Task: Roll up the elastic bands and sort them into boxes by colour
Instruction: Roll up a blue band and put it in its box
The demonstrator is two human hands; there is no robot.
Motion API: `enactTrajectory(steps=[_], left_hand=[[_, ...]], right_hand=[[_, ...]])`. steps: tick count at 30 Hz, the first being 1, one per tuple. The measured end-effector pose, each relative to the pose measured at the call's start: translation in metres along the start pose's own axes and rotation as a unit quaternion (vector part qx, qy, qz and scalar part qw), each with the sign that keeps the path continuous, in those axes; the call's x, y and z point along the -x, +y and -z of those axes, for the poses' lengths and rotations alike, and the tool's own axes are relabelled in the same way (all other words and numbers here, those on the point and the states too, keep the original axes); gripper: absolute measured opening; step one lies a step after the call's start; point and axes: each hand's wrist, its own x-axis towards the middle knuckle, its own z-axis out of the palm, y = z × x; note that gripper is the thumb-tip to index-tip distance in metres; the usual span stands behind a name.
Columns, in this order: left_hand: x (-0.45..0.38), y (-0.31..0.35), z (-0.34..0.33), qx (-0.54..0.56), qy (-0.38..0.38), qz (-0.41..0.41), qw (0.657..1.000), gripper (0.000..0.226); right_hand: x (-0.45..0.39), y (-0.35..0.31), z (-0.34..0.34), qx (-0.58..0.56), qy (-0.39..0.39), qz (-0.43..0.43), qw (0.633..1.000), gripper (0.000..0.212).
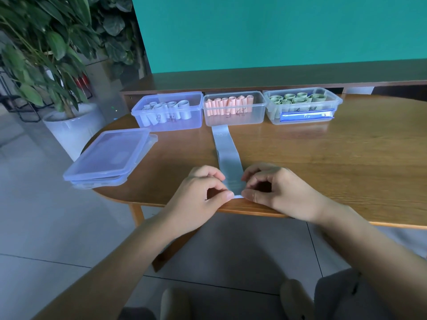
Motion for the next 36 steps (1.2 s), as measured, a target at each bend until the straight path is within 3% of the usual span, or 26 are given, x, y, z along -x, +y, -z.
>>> enactTrajectory(steps=[7,12,18,28,32,36], left_hand=[[-0.005,0.003,0.001,0.027,0.010,0.047,0.998,0.013],[-0.004,0.005,0.002,0.042,-0.004,-0.010,0.999,0.007],[-0.003,0.000,0.000,-0.019,-0.019,-0.067,0.997,0.006],[-0.006,0.003,0.001,-0.031,-0.007,-0.040,0.999,0.006],[-0.009,0.002,0.001,-0.040,-0.002,-0.035,0.999,0.012],[-0.011,0.002,0.000,-0.050,0.001,-0.034,0.998,0.013]], right_hand=[[-0.007,-0.003,0.003,-0.003,-0.001,-0.065,0.998,0.014],[-0.006,-0.005,0.002,-0.048,-0.013,-0.007,0.999,0.010],[-0.003,-0.003,0.003,0.001,-0.053,0.037,0.998,0.012],[-0.003,0.000,0.000,0.035,-0.023,0.044,0.998,0.004],[-0.008,-0.001,0.001,0.010,-0.017,0.002,1.000,0.001],[-0.015,0.000,0.002,0.020,-0.015,-0.043,0.999,0.014]])
